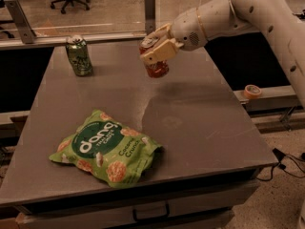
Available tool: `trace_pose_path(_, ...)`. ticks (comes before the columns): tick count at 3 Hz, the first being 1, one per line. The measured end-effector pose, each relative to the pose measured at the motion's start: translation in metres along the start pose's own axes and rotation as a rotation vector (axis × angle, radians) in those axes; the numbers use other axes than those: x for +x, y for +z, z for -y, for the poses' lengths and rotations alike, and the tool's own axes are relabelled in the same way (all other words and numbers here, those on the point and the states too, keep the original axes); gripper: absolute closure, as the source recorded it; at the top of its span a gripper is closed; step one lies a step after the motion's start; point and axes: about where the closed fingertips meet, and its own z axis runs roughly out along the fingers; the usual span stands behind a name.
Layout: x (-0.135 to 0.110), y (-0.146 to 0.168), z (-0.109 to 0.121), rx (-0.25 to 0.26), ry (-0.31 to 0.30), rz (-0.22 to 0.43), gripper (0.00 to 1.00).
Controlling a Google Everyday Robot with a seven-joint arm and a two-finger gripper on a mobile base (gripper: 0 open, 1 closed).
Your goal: Place coke can upright
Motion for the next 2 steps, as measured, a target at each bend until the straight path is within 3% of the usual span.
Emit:
trace_pose_path(1, -0.001, 0.003, -0.002, -0.010, -0.097, 0.016, 1.00)
trace_pose_path(2, -0.014, 0.020, -0.003, -0.052, -0.113, 0.094, 1.00)
